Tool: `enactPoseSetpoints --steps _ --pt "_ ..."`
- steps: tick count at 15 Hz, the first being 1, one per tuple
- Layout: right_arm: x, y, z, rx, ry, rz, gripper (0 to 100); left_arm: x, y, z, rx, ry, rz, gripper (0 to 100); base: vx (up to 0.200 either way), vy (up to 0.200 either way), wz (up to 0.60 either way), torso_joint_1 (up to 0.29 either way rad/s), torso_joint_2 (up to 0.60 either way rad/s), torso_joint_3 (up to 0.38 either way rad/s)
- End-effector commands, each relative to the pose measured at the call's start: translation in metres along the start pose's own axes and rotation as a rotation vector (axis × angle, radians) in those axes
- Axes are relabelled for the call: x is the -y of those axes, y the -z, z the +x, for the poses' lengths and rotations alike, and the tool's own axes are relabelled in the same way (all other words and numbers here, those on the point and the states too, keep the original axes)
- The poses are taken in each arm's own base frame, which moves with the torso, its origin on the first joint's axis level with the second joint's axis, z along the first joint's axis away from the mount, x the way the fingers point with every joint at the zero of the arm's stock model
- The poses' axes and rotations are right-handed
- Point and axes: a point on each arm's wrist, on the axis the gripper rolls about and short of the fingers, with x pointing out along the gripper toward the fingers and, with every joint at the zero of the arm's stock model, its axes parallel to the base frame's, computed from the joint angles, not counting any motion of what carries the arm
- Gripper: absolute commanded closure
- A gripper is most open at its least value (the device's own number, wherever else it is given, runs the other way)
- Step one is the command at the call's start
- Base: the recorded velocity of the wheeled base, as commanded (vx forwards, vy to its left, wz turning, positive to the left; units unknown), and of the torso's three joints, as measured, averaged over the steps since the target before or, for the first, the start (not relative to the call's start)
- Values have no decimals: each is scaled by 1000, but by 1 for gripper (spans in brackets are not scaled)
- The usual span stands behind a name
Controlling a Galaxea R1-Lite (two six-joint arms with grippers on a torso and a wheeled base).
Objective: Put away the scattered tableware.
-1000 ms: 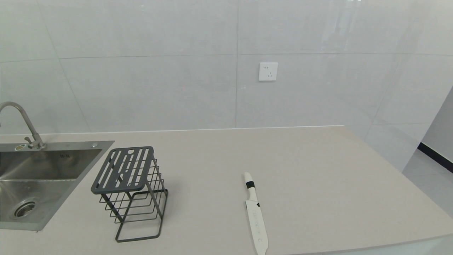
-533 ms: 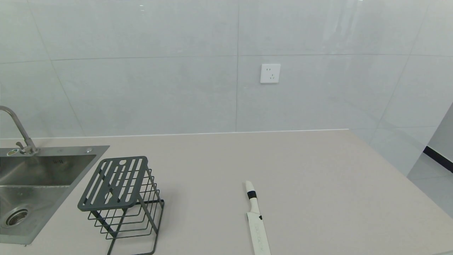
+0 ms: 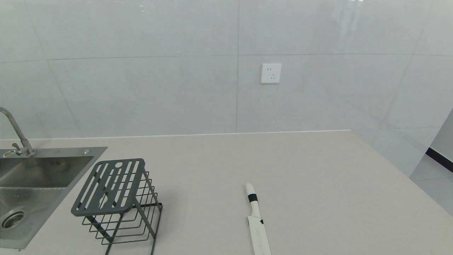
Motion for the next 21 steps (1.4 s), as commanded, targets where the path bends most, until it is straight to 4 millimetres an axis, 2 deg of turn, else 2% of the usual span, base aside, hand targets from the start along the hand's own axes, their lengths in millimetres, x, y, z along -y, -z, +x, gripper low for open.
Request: enactPoseSetpoints --steps 1,7,12,21 --pt "0 0 0 1 0 -1 0 0 0 0 0 0 -1 100 0 0 0 -134 339 217" --pt "0 0 0 1 0 -1 0 0 0 0 0 0 -1 100 0 0 0 -15 40 28" --pt "0 0 0 1 0 1 0 0 0 0 0 -2 -1 100 0 0 0 182 -88 81" --pt "0 0 0 -3 9 -31 0 0 0 0 0 -3 -2 100 0 0 0 7 -5 2"
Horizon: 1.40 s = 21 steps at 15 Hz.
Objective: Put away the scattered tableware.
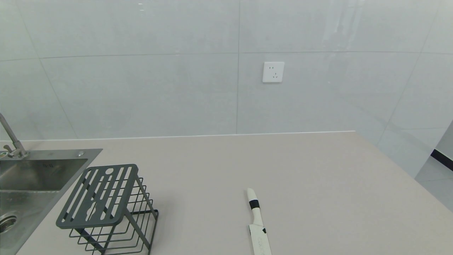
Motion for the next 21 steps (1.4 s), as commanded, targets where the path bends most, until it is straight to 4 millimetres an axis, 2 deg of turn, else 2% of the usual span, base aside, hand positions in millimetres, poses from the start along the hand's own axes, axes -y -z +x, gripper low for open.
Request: enactPoseSetpoints --steps 1,9,10,11,14,15,17,20,21 --pt "0 0 0 -4 3 -1 0 0 0 0 0 -1 -1 100 0 0 0 0 0 0" --pt "0 -5 0 6 3 7 0 0 0 0 0 2 15 100 0 0 0 0 0 0" --pt "6 -110 -10 273 5 20 0 0 0 0 -1 2 15 100 0 0 0 0 0 0" --pt "7 -134 -1 258 -28 -35 0 0 0 0 -1 2 22 100 0 0 0 0 0 0" --pt "-2 -127 50 -66 -326 -78 0 0 0 0 -3 22 61 100 0 0 0 0 0 0" --pt "-12 -127 83 -201 -449 -115 0 1 0 0 -5 25 64 100 0 0 0 0 0 0" --pt "-39 -124 127 -365 -618 -160 0 1 0 1 -14 20 64 100 0 0 0 0 0 0" --pt "-84 -110 194 -571 -675 -213 0 1 0 1 -11 20 61 100 0 0 0 0 0 0" --pt "-89 -105 203 -605 -673 -223 0 1 0 0 -5 24 61 100 0 0 0 0 0 0"
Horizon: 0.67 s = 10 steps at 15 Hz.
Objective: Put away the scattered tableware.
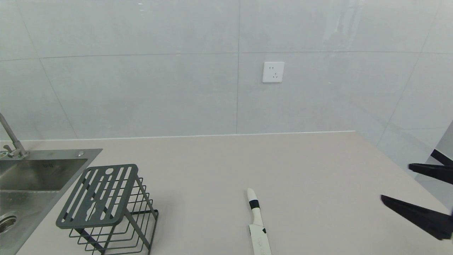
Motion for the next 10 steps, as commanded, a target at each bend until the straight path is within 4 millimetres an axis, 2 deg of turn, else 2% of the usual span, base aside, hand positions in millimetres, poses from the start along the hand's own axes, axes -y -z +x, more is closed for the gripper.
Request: enactPoseSetpoints --steps 1,2,4,5,6,7,10 --pt "-13 -10 103 -281 -150 -45 0 0 0 0 2 2 -1 100 0 0 0 0 0 0" --pt "-20 -5 118 -330 -156 -35 0 0 0 0 2 2 -2 100 0 0 0 0 0 0" --pt "-31 -10 137 -330 -170 33 0 0 0 0 2 2 1 100 0 0 0 0 0 0" --pt "-37 -18 155 -333 -143 107 0 0 0 0 2 2 2 100 0 0 0 0 0 0" --pt "-52 -27 179 -339 -74 192 0 0 0 0 2 2 -1 100 0 0 0 0 0 0" --pt "-61 -22 193 -371 -48 212 0 0 0 0 2 2 -2 100 0 0 0 0 0 0" --pt "-80 6 213 -486 -41 195 0 0 0 0 2 2 -2 100 0 0 0 0 0 0"
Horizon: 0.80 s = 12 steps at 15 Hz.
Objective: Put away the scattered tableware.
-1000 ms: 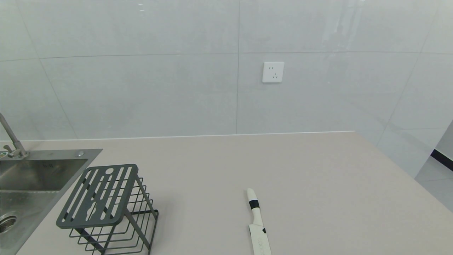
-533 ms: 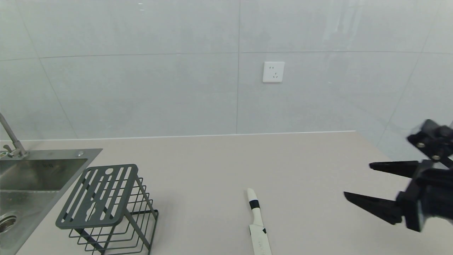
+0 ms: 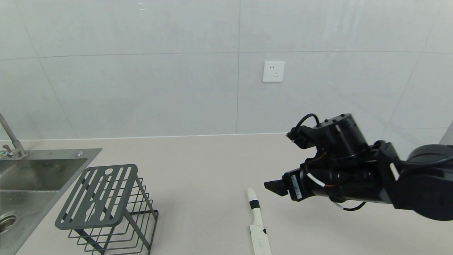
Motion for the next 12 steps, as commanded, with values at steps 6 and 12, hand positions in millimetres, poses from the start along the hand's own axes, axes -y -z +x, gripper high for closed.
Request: enactPoseSetpoints --steps 6,12 --pt "-42 47 67 -224 29 -13 0 0 0 0 -3 0 0 100 0 0 0 0 0 0" --pt "-51 63 79 -282 44 52 0 0 0 0 -2 0 0 100 0 0 0 0 0 0"
